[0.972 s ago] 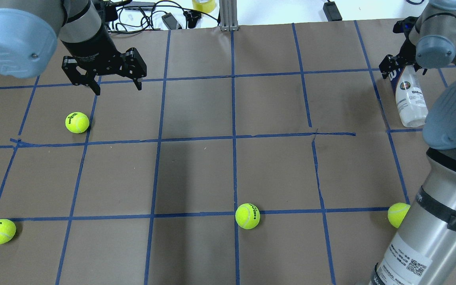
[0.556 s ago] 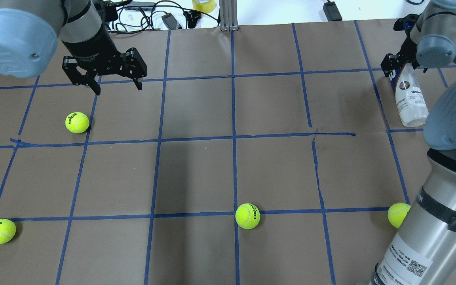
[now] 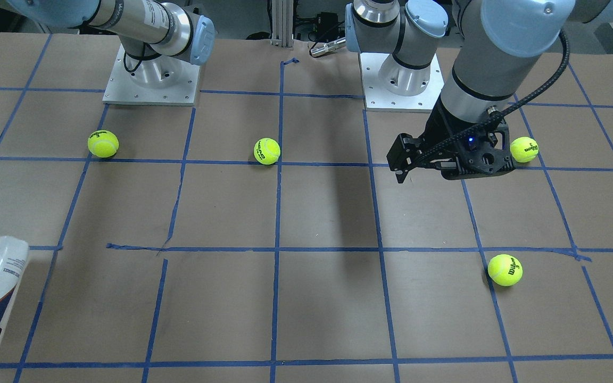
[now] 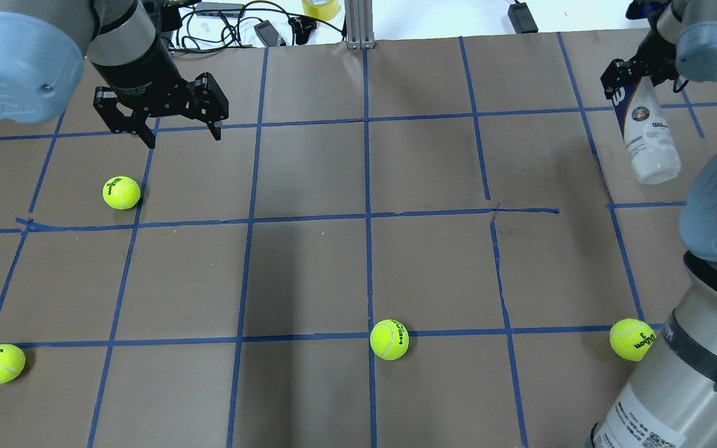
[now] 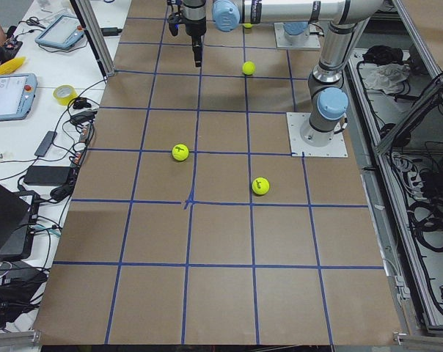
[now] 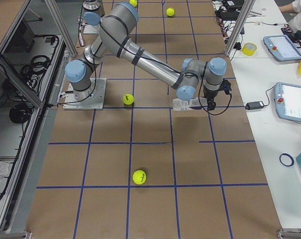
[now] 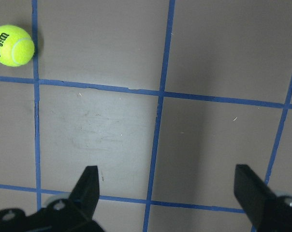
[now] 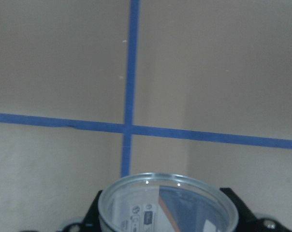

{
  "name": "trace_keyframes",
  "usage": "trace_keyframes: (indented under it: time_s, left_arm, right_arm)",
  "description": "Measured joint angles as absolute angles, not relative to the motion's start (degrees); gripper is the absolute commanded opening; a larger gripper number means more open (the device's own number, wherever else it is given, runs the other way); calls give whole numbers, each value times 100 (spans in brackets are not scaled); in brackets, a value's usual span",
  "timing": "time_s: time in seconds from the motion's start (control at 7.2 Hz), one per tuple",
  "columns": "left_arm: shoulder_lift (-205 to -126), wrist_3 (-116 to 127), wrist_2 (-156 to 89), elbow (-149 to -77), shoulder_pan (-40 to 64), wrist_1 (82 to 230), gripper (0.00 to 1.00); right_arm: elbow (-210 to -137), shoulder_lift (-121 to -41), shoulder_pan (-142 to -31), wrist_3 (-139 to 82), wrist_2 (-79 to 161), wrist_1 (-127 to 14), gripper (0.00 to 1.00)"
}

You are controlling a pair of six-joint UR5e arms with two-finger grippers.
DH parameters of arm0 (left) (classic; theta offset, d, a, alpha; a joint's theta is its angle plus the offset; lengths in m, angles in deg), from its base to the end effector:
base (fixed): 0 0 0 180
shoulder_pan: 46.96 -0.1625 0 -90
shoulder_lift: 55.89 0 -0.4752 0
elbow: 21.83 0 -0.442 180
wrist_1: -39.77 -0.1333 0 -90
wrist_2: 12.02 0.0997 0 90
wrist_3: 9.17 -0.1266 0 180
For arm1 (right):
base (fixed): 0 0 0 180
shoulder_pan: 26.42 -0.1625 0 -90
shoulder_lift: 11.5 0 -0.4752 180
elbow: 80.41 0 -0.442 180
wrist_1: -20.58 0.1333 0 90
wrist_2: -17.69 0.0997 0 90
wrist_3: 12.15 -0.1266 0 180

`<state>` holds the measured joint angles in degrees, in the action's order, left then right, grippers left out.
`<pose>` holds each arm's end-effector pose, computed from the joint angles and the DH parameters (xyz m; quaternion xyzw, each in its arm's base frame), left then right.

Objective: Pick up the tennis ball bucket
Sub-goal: 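Carry the can with the right gripper toward the table centre, tilting it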

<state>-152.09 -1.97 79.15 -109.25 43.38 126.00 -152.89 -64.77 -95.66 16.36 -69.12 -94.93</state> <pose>-0.1342 -0.5917 0.4807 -0.0598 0.9982 -0.0020 0.0101 -0.1575 -0.8114 0.2832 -0.0690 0.9957 -0.0615 0.0024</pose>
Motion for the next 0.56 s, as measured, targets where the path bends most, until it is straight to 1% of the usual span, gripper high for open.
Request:
trace_keyframes:
  time_s: [0.14,0.42,0.56]
  left_arm:
    - [-15204,-197,7916,-10927,4337,12610,100]
    - [-15204,-207,7948,-10925,4245,12606,100]
    - [-15195,-212,7943,-10931,4149,12604,100]
  right_arm:
    - [-15291,-6769,-9791,1888,-6710,-9063,38]
    - [-15294,-7090,-10591,2388,-6631,-8640,26]
    - [-15330,-7124,-11060,2872,-6629,-8606,25]
